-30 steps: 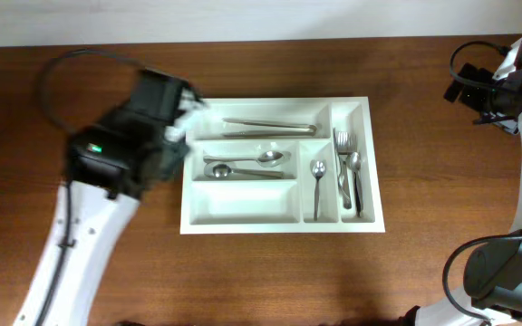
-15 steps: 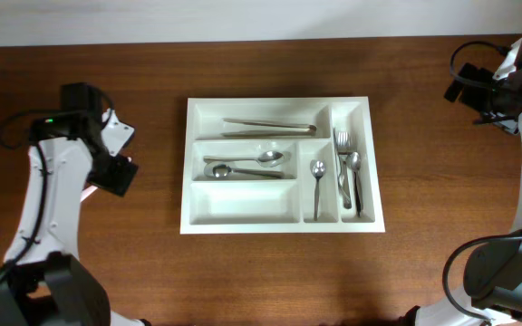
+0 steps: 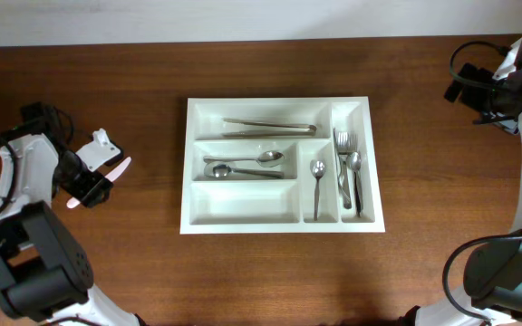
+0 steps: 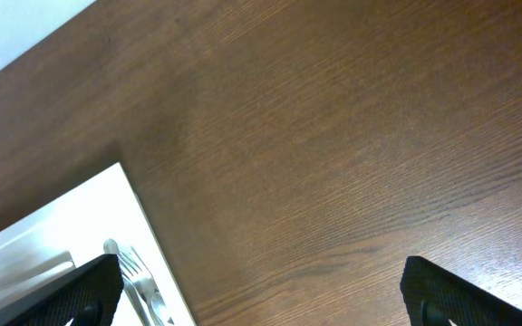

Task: Pack container
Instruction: 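Move the left gripper to the pink plastic knife and grasp it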

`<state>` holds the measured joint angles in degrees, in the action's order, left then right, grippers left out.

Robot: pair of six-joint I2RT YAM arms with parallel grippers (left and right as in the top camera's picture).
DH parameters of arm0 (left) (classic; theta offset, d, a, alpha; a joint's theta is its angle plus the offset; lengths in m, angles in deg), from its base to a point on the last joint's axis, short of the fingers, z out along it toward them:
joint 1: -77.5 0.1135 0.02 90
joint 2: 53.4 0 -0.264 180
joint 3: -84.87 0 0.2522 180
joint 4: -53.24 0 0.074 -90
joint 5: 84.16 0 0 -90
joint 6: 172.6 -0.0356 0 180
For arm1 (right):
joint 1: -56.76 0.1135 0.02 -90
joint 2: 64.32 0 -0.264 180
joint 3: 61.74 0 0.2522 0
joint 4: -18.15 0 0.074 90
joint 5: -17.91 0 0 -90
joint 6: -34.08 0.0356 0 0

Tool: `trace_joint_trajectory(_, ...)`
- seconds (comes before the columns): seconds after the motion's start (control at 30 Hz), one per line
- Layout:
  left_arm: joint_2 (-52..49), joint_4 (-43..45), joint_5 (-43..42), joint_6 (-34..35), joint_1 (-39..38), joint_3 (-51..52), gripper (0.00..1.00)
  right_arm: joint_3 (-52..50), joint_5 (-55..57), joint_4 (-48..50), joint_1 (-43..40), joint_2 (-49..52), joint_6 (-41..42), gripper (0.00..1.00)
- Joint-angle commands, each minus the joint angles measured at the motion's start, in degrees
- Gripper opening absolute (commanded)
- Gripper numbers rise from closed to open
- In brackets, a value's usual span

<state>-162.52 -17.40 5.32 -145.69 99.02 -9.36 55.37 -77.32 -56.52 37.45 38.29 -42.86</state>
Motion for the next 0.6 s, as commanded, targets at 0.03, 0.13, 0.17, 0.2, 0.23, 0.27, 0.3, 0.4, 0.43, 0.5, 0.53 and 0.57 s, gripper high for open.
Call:
trace_joint_trajectory(0.03,-3.67,3.13,-0.48,-5.42,0.28,0.02,0.75,1.11,-0.09,0.22,-0.22,-0.33,-0.13,0.99)
trace_joint_trajectory(0.13,-6.51,3.78,2.51,-7.78,0.39,0.02,0.74,1.11,-0.11,0.22,-0.22,-0.33,-0.13,0.98)
trace_joint_trajectory(0.17,-7.41,3.89,3.19,-9.16,0.42,0.02,0.72,1.11,-0.09,0.22,-0.22,-0.33,-0.13,0.99)
trace_joint_trajectory(0.2,-8.0,4.24,3.63,-10.01,0.42,0.02,0.7,1.11,-0.11,0.22,-0.22,-0.33,-0.13,0.99)
trace_joint_trajectory(0.23,-8.74,5.4,4.13,-10.05,0.39,0.02,0.69,1.11,-0.09,0.22,-0.22,-0.33,-0.11,0.99)
trace_joint_trajectory(0.27,-9.22,6.67,4.22,-10.05,0.39,0.02,0.69,1.11,-0.09,0.22,-0.22,-0.33,-0.13,0.98)
trace_joint_trajectory(0.3,-9.51,7.54,4.22,-10.05,0.39,0.02,0.68,1.11,-0.11,0.22,-0.22,-0.33,-0.13,0.99)
trace_joint_trajectory(0.4,-9.66,9.01,4.22,-10.05,0.39,0.02,0.68,1.11,-0.09,0.2,-0.22,-0.33,-0.13,0.99)
trace_joint_trajectory(0.43,-9.66,9.11,4.24,-10.05,0.39,0.02,0.68,1.11,-0.11,0.22,-0.22,-0.33,-0.13,0.99)
trace_joint_trajectory(0.5,-9.66,9.11,4.24,-10.08,0.42,0.02,0.68,1.11,-0.11,0.22,-0.22,-0.33,-0.13,0.99)
trace_joint_trajectory(0.53,-9.66,9.11,4.22,-10.05,0.39,0.02,0.67,1.11,-0.11,0.22,-0.22,-0.33,-0.13,0.99)
trace_joint_trajectory(0.57,-9.7,9.11,4.2,-10.08,0.39,0.02,0.66,1.11,-0.09,0.22,-0.22,-0.33,-0.13,0.98)
